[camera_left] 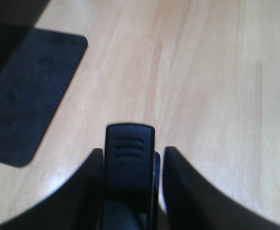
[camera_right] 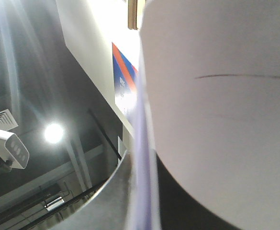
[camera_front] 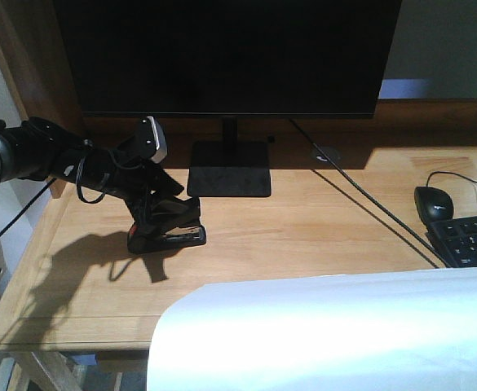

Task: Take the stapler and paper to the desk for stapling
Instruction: 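Hold the stapler on the desk with the left gripper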

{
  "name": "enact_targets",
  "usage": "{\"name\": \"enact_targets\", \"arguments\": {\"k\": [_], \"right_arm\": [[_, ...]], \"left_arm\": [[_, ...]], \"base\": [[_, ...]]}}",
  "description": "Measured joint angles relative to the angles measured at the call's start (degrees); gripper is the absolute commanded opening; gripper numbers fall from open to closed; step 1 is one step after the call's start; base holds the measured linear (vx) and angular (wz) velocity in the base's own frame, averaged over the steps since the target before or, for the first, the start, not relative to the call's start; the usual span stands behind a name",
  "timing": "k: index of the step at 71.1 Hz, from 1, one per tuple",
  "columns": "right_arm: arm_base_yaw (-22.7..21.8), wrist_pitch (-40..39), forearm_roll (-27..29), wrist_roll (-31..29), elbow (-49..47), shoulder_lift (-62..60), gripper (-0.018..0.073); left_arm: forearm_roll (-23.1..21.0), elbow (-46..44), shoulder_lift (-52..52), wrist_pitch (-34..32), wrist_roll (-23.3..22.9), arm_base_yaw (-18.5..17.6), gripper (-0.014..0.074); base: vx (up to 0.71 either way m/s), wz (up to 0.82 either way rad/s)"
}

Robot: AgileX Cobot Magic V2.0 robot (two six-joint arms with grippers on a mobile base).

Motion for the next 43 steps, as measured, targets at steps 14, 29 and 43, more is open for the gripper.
{"name": "enact_targets", "arguments": {"k": [14, 29, 43], "right_arm": [[0.00, 0.00, 0.00, 0.00, 0.00, 0.00, -0.0008], [0.00, 0.00, 0.00, 0.00, 0.00, 0.00, -0.0008], [0.00, 0.00, 0.00, 0.00, 0.00, 0.00, -0.0008]], "left_arm": [[2.75, 0.00, 0.00, 0.19, -2.55, 0.00, -0.0008], [2.76, 0.00, 0.17, 0.14, -2.78, 0.00, -0.0008], [2.76, 0.00, 0.17, 0.14, -2.79, 0.00, -0.0008]], "base": [[0.00, 0.00], [0.00, 0.00], [0.00, 0.00]]}}
